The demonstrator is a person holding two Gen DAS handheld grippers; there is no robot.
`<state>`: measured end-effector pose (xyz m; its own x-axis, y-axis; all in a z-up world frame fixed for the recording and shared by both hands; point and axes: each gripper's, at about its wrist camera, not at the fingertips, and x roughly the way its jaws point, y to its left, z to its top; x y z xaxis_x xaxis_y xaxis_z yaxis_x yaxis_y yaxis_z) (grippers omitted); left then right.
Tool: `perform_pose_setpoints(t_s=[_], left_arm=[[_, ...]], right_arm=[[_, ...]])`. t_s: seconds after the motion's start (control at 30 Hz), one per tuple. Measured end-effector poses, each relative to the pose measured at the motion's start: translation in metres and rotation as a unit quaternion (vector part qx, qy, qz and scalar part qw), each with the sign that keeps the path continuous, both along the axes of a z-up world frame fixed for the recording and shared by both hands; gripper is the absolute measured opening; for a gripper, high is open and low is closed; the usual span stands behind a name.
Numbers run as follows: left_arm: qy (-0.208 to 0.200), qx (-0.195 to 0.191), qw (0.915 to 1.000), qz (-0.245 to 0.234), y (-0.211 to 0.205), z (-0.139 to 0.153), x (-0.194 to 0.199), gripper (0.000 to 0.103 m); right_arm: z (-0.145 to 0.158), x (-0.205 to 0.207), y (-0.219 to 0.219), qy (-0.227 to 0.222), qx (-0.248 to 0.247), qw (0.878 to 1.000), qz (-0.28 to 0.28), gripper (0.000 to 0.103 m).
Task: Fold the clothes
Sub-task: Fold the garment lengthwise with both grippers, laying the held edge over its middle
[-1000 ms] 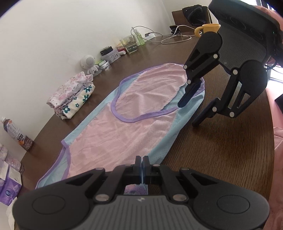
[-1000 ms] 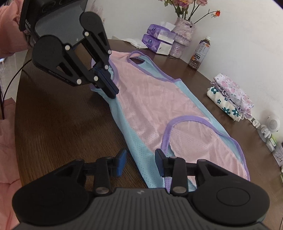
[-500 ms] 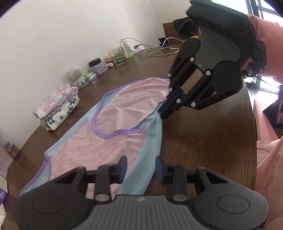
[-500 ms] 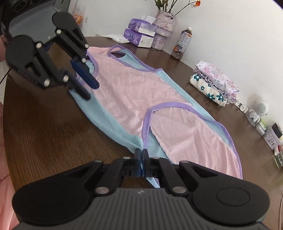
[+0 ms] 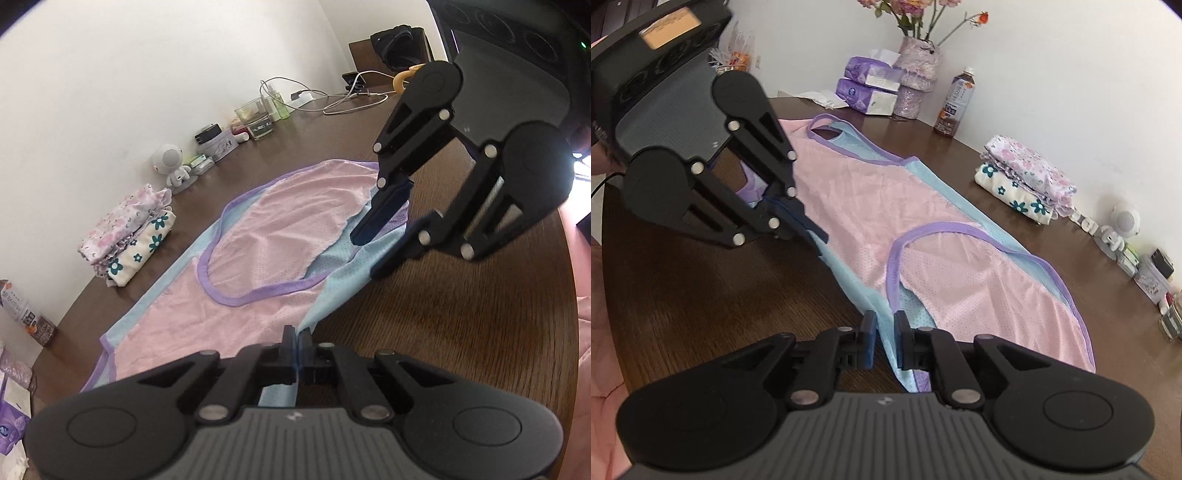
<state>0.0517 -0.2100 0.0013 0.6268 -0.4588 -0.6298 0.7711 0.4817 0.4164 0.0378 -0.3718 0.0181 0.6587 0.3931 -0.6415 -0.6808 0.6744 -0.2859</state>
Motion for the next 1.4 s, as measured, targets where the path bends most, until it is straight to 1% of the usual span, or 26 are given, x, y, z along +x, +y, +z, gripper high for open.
perform_pose_setpoints(t_s=[0.03, 0.07, 0.17, 0.23, 0.27, 0.37, 0.4, 0.43, 0.47, 0.57, 0.73, 0.9, 1.07, 1.23, 1.4], left_arm=[[-0.001, -0.002, 1.0, 0.002, 0.0, 0.002, 0.001, 0.0], [-0.002, -0.005, 1.0, 0.003, 0.0, 0.003, 0.001, 0.0], [-0.007, -0.012, 0.9999, 0.005, 0.001, 0.008, 0.001, 0.0], [-0.009, -0.014, 0.9998, 0.007, 0.004, 0.009, -0.001, 0.0], [-0.011, -0.014, 0.9998, 0.009, 0.007, 0.009, -0.002, 0.0], [-0.012, -0.01, 0.9997, 0.018, 0.016, 0.004, -0.006, 0.002], [-0.012, -0.007, 0.9997, 0.023, 0.02, 0.0, -0.008, 0.004], [-0.011, -0.003, 0.9996, 0.027, 0.025, -0.003, -0.011, 0.006], [-0.011, 0.001, 0.9995, 0.031, 0.029, -0.006, -0.014, 0.006], [-0.017, 0.016, 0.9989, 0.041, 0.041, -0.014, -0.022, 0.007], [-0.024, 0.026, 0.9977, 0.058, 0.057, -0.016, -0.026, 0.007], [-0.032, 0.042, 0.9978, 0.039, 0.062, -0.016, -0.027, 0.007], [-0.043, 0.074, 0.9963, 0.011, 0.057, -0.018, -0.031, 0.001], [-0.053, 0.073, 0.9958, 0.013, 0.06, -0.013, -0.03, 0.0], [-0.087, 0.083, 0.9926, 0.019, 0.058, 0.001, -0.011, 0.0]], right_arm=[[-0.002, -0.001, 0.005, -0.006, -0.007, 1.0, 0.007, 0.029], [-0.004, -0.002, 0.011, -0.013, -0.015, 1.0, 0.013, 0.036], [-0.011, 0.002, 0.021, -0.024, -0.036, 0.999, 0.02, 0.036], [-0.014, 0.005, 0.024, -0.029, -0.049, 0.998, 0.012, 0.034], [-0.016, 0.008, 0.023, -0.03, -0.054, 0.998, 0.006, 0.027], [-0.016, 0.011, 0.009, -0.028, -0.058, 0.998, -0.022, 0.018], [-0.016, 0.011, 0.003, -0.028, -0.058, 0.997, -0.031, 0.016], [-0.016, 0.01, -0.003, -0.028, -0.059, 0.997, -0.041, 0.011], [-0.016, 0.009, -0.008, -0.028, -0.057, 0.997, -0.049, 0.009], [-0.016, 0.005, -0.019, -0.027, -0.048, 0.996, -0.064, 0.009], [-0.017, 0.001, -0.024, -0.026, -0.046, 0.996, -0.073, 0.009], [-0.016, 0.0, -0.026, -0.027, -0.042, 0.995, -0.083, 0.009], [-0.016, -0.002, -0.029, -0.03, -0.043, 0.994, -0.094, 0.009], [-0.017, -0.003, -0.032, -0.028, -0.047, 0.992, -0.11, 0.009], [-0.01, 0.004, -0.026, -0.044, -0.058, 0.992, -0.105, 0.006]])
